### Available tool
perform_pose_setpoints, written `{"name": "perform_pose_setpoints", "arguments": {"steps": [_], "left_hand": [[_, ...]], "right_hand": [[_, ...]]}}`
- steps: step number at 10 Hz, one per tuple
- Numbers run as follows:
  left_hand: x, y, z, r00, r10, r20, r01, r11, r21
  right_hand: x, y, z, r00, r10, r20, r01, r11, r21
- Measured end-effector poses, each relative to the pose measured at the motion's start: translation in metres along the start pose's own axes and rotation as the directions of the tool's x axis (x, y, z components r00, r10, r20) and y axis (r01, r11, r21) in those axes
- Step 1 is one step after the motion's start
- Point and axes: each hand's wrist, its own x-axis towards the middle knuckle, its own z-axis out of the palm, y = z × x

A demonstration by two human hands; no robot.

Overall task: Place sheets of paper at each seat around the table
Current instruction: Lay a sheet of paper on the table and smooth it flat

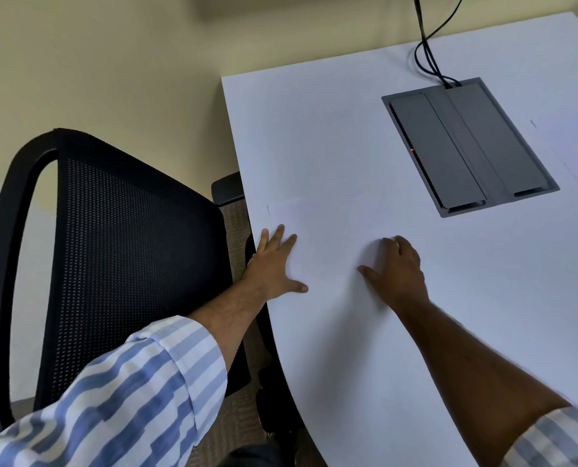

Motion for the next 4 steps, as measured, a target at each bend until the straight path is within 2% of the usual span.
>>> {"name": "perform_pose_setpoints", "arguments": {"steps": [2,4], "left_hand": [[-0.015,0.0,-0.009,0.986,0.018,-0.167,-0.036,0.994,-0.105],[-0.04,0.025,-0.024,0.978,0.065,-0.196,-0.064,0.998,0.011]], "right_hand": [[-0.013,-0.008,-0.017,0.999,-0.002,-0.036,0.002,1.0,0.02],[-0.05,-0.017,-0.055,0.99,-0.048,-0.135,0.053,0.998,0.035]]}}
